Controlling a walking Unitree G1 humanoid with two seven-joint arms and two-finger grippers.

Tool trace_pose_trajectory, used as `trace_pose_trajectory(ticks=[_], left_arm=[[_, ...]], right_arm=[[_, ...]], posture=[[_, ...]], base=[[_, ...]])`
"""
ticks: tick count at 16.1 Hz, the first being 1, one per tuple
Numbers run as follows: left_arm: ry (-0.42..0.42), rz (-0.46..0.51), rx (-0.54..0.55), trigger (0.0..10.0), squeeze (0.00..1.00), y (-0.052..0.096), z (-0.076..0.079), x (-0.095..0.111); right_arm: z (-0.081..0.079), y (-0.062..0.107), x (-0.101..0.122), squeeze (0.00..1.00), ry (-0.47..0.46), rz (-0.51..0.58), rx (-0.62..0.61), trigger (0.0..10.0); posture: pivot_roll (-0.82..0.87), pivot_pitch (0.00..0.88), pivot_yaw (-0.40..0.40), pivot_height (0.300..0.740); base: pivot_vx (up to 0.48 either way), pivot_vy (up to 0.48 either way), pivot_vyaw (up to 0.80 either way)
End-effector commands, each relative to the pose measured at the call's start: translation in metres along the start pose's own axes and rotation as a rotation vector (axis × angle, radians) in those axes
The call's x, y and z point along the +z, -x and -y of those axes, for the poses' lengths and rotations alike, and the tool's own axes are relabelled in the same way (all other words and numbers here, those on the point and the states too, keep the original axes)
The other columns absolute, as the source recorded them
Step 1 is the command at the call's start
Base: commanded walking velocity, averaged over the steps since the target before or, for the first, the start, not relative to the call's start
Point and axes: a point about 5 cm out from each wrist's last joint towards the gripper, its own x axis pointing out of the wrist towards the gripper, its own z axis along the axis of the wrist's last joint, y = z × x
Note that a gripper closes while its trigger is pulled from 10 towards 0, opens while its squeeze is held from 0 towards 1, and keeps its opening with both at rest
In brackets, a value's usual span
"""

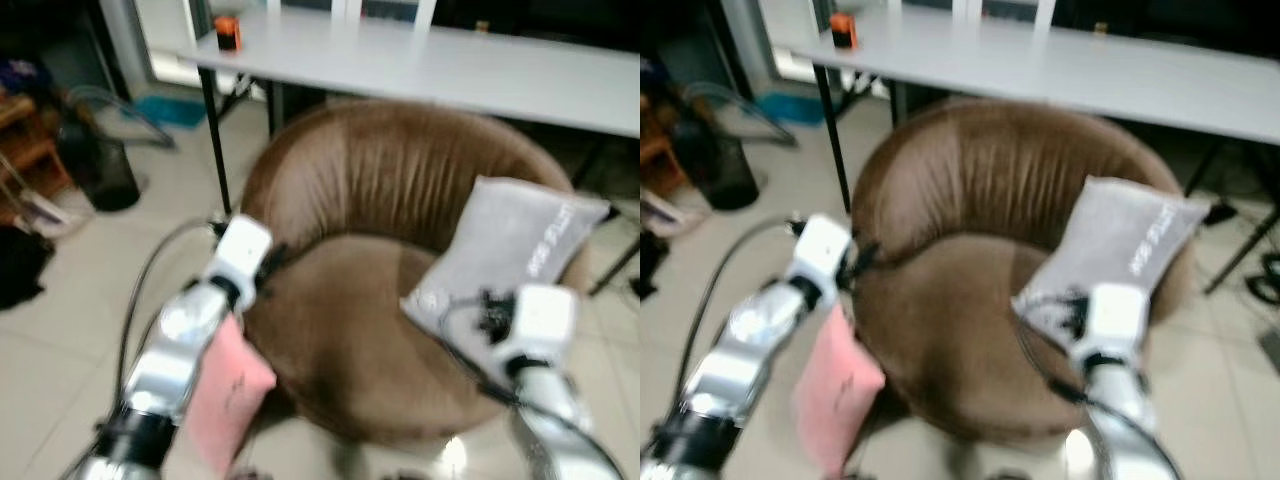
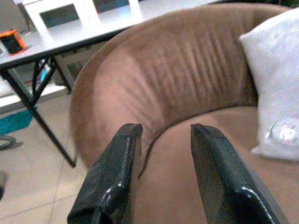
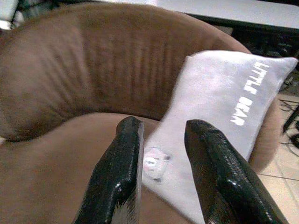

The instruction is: Move the pillow to the sofa from floor

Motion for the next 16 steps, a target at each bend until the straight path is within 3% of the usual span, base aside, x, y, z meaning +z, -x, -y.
trace_pose_trajectory(ticks=[1, 7, 16], left_arm=[[-0.005, 0.014, -0.006, 10.0, 0.00, -0.003, 0.003, 0.005], [-0.027, 0.027, -0.012, 10.0, 0.00, -0.006, 0.002, 0.008], [-0.043, 0.021, -0.031, 10.0, 0.00, -0.005, 0.000, 0.006]], right_arm=[[0.006, 0.001, 0.005, 0.00, -0.002, 0.010, -0.036, 10.0], [0.011, 0.004, -0.002, 0.00, -0.048, -0.039, -0.098, 10.0], [0.006, 0.013, -0.010, 0.00, -0.023, -0.065, -0.088, 10.0]], posture=[[0.01, 0.020, -0.037, 0.740], [0.02, 0.015, -0.041, 0.740], [0.01, 0.013, -0.021, 0.740]], base=[[0.000, 0.409, 0.00], [0.000, 0.407, -0.74], [0.000, 0.406, -0.80]])
